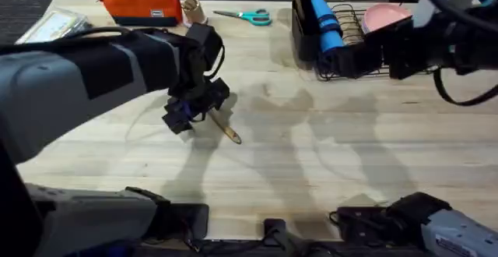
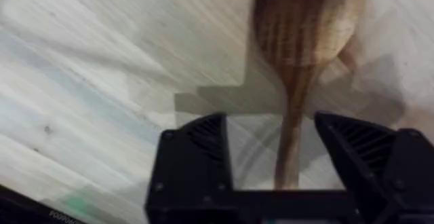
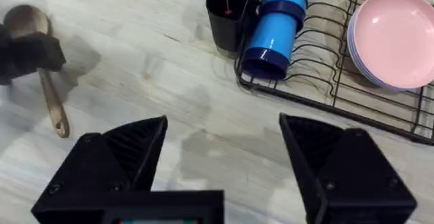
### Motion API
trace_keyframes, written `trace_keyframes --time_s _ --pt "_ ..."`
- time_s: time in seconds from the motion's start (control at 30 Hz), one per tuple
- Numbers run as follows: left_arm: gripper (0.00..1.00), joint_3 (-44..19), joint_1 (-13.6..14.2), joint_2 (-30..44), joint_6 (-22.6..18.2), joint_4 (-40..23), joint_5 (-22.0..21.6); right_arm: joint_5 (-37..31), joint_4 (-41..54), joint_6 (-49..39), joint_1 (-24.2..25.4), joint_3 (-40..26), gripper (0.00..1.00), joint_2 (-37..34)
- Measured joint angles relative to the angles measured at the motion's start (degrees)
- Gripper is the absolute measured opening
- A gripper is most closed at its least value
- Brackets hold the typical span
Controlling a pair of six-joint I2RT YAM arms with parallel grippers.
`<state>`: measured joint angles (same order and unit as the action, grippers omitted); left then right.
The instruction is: Pick up the spoon on the table one by one and put them onto the rack
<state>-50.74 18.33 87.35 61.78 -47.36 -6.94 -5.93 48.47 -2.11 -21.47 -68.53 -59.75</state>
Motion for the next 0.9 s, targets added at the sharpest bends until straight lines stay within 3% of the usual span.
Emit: trace_keyframes --time_s 0.17,0.47,0.67,0.77,0.9 --pt "0.592 0.0 1.0 0.0 0.0 1.1 -0.2 0.0 0.0 0.0 0.0 0.0 0.997 0.0" --pt "0.24 0.0 1.0 0.0 0.1 1.8 -0.2 0.0 0.0 0.0 0.0 0.0 0.997 0.0" --pt "0.164 0.0 1.0 0.0 0.2 2.0 -0.3 0.0 0.0 0.0 0.0 0.0 0.997 0.0" --pt "0.069 0.0 1.0 0.0 0.2 2.0 -0.4 0.0 0.0 0.0 0.0 0.0 0.997 0.0" --pt "0.052 0.0 1.0 0.0 0.2 2.1 -0.6 0.0 0.0 0.0 0.0 0.0 0.997 0.0"
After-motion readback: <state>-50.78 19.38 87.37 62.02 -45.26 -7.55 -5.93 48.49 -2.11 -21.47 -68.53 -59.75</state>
